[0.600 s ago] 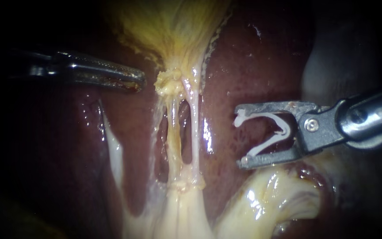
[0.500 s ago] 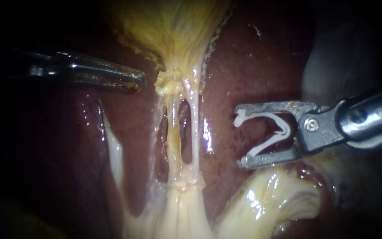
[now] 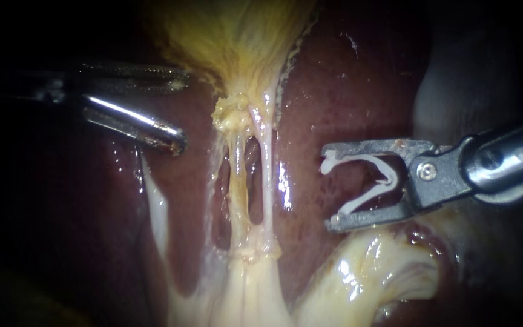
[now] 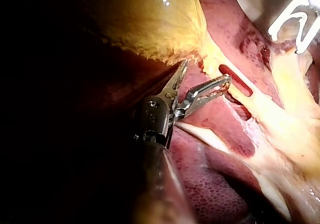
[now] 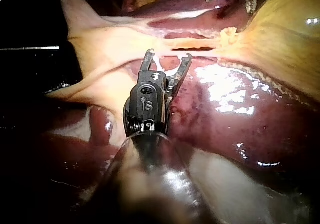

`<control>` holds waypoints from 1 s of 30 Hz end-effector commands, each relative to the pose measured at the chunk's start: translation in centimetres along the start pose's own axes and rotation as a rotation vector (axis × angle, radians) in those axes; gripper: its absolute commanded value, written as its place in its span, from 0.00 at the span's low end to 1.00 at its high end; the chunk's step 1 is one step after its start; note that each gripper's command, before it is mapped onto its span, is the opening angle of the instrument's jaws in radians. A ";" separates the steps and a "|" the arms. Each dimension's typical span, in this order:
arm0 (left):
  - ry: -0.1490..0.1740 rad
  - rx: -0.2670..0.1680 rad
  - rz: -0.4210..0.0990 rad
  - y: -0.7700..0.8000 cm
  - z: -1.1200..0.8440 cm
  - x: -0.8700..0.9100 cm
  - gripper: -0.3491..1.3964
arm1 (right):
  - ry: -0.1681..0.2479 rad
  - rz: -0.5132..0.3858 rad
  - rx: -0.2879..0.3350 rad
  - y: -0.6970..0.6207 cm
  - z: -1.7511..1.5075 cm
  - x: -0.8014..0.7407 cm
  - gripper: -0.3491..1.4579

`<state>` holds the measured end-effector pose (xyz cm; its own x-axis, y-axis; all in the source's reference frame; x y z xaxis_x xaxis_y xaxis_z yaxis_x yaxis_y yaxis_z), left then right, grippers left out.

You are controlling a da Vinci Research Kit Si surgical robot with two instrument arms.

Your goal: Grabbing gallbladder

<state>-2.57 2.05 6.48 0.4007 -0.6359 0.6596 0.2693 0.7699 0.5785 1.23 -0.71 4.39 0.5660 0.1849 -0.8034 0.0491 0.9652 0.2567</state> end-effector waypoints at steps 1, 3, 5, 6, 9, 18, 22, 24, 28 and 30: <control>0.000 -0.003 -0.001 0.00 0.03 0.00 0.58 | 0.000 0.000 0.000 0.00 0.00 0.00 0.47; 0.000 0.000 -0.001 0.00 0.12 -0.01 0.55 | 0.000 0.000 0.000 0.00 0.00 0.00 0.47; 0.000 0.004 0.000 -0.01 0.21 -0.01 0.52 | 0.000 0.000 0.000 0.00 0.00 0.00 0.47; 0.000 0.007 0.001 -0.01 0.27 0.00 0.50 | 0.000 0.000 0.000 0.00 0.00 0.00 0.47; 0.001 0.012 -0.012 -0.01 0.42 0.07 0.46 | 0.000 -0.001 0.001 0.00 -0.01 -0.01 0.47; 0.002 0.018 -0.044 -0.02 0.59 0.18 0.31 | 0.000 -0.001 0.001 0.00 -0.02 -0.01 0.47; 0.002 0.019 -0.049 -0.01 0.59 0.18 0.26 | 0.000 -0.001 0.001 0.00 -0.02 -0.01 0.47; 0.002 0.020 -0.055 -0.01 0.59 0.18 0.22 | 0.000 -0.001 0.001 -0.01 -0.02 -0.01 0.47; 0.002 0.025 -0.091 0.01 0.54 0.17 0.00 | 0.000 -0.001 0.001 0.00 -0.02 -0.01 0.47; 0.009 0.029 -0.114 0.00 0.50 0.17 0.00 | 0.000 -0.001 0.001 0.00 -0.02 -0.01 0.47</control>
<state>-2.93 1.92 6.83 0.3734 -0.7254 0.5783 0.2993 0.6842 0.6650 1.21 -0.71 4.39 0.5659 0.1839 -0.8037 0.0503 0.9653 0.2563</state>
